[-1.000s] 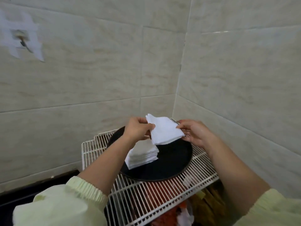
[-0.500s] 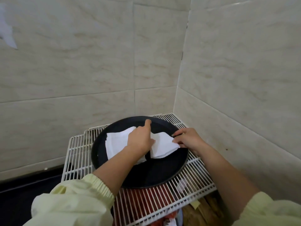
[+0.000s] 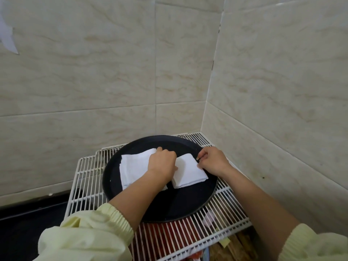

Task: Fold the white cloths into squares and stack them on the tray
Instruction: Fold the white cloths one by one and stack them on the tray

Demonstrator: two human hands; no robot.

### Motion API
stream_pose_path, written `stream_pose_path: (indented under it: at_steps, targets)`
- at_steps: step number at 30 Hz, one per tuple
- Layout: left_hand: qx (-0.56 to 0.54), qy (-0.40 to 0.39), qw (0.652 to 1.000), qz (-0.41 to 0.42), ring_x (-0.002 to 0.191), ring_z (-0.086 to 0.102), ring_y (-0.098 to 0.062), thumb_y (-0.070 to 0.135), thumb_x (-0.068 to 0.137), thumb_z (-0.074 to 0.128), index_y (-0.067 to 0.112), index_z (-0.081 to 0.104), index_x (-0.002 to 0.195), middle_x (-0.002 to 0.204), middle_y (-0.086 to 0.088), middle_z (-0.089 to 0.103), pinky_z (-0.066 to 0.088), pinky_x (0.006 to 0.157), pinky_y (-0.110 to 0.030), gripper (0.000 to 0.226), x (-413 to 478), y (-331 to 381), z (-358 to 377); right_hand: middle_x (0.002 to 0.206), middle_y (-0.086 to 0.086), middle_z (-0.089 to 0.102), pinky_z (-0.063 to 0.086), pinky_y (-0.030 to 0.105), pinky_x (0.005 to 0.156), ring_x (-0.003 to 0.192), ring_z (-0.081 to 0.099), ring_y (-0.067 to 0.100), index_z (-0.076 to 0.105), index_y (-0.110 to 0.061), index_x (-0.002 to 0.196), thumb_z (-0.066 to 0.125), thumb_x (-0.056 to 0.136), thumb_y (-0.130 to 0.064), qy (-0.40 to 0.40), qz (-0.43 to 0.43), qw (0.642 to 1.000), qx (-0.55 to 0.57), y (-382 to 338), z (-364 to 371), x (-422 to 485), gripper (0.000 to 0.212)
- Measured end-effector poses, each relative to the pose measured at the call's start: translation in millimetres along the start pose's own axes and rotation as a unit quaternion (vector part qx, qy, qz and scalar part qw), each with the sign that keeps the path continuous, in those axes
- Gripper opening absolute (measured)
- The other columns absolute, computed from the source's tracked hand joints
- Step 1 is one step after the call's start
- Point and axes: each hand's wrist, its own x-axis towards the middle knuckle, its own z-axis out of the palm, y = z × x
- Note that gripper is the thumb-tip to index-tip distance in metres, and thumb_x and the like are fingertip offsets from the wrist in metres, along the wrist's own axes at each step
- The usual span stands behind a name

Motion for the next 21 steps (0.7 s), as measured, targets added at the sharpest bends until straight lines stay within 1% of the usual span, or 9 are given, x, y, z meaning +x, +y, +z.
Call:
stream_pose_path:
  at_steps: [2,3,6,8,11,14,15,18,21]
  targets:
    - [-0.050,0.039,0.998,-0.004,0.112,0.049,-0.025,0.035,0.092,0.058,0.014,0.062,0.105,0.110,-0.006,0.061,0.042,0.077,-0.033,0.026,0.8,-4.9,-6.7,0.076,-0.008,0.062,0.048,0.027,0.078,0.089,0.063,0.019,0.061,-0.026,0.071,0.070,0.074,-0.003,0.016,-0.020,1.000,0.005,-10.6,-2.9,2.3,0.025]
    - [-0.089,0.065,0.994,-0.016,0.109,0.050,-0.024,0.036,0.091,0.058,0.015,0.064,0.103,0.108,-0.004,0.061,0.043,0.075,-0.033,0.025,-0.3,-10.1,-11.7,0.077,-0.005,0.064,0.049,0.028,0.077,0.088,0.064,0.019,0.062,-0.024,0.074,0.072,0.074,-0.005,0.019,-0.032,0.999,0.017,-18.2,-3.8,2.9,0.022]
    - [-0.190,0.134,0.971,-0.057,0.093,0.060,-0.021,0.037,0.088,0.060,0.020,0.069,0.096,0.097,0.000,0.066,0.049,0.070,-0.032,0.020,-6.4,-33.4,-28.6,0.078,-0.002,0.065,0.046,0.025,0.070,0.080,0.064,0.018,0.066,-0.018,0.084,0.074,0.075,-0.006,0.019,-0.074,0.994,0.078,-44.4,-1.1,3.3,0.018]
    - [-0.218,0.157,0.960,-0.081,0.086,0.063,-0.021,0.035,0.089,0.061,0.020,0.069,0.096,0.094,0.000,0.067,0.052,0.069,-0.033,0.018,-19.2,-56.4,-39.4,0.075,-0.004,0.064,0.045,0.024,0.069,0.075,0.062,0.015,0.066,-0.018,0.085,0.074,0.077,-0.008,0.012,-0.104,0.989,0.101,-68.5,8.2,-0.3,0.015]
    - [-0.224,0.165,0.953,-0.125,0.089,0.064,-0.021,0.032,0.088,0.060,0.020,0.069,0.097,0.097,0.000,0.068,0.051,0.073,-0.033,0.018,-42.8,-95.0,-50.2,0.075,-0.006,0.063,0.046,0.025,0.071,0.074,0.061,0.013,0.066,-0.018,0.085,0.072,0.079,-0.010,-0.005,-0.148,0.984,0.094,-106.4,25.3,-9.1,0.011]
    - [-0.211,0.176,0.946,-0.171,0.095,0.065,-0.023,0.030,0.087,0.059,0.021,0.070,0.097,0.100,-0.001,0.070,0.051,0.077,-0.032,0.018,-85.5,-146.3,-57.2,0.082,0.001,0.066,0.052,0.031,0.079,0.081,0.065,0.019,0.066,-0.015,0.090,0.070,0.081,-0.009,-0.042,-0.199,0.975,0.091,-154.2,55.7,-30.3,0.011]
    - [-0.210,0.174,0.944,-0.184,0.096,0.064,-0.023,0.030,0.087,0.058,0.020,0.070,0.099,0.102,-0.001,0.070,0.050,0.077,-0.032,0.019,-99.7,-161.6,-57.3,0.083,0.002,0.066,0.052,0.033,0.080,0.083,0.065,0.020,0.067,-0.013,0.092,0.070,0.081,-0.009,-0.052,-0.204,0.973,0.091,-167.0,67.3,-36.9,0.012]
    - [-0.218,0.152,0.933,-0.242,0.095,0.064,-0.023,0.029,0.088,0.058,0.020,0.069,0.102,0.106,-0.001,0.070,0.049,0.078,-0.031,0.021,-152.2,-210.0,-55.2,0.083,0.002,0.065,0.047,0.027,0.077,0.080,0.062,0.016,0.067,-0.011,0.096,0.068,0.082,-0.009,-0.092,-0.222,0.968,0.077,-207.8,113.1,-66.1,0.014]
    - [-0.216,0.141,0.917,-0.304,0.095,0.064,-0.024,0.027,0.088,0.057,0.020,0.069,0.102,0.105,-0.003,0.069,0.047,0.076,-0.029,0.020,-214.0,-260.4,-50.8,0.086,0.002,0.065,0.044,0.023,0.074,0.084,0.061,0.016,0.068,-0.010,0.099,0.069,0.080,-0.009,-0.141,-0.248,0.957,0.055,-251.0,169.2,-104.9,0.019]
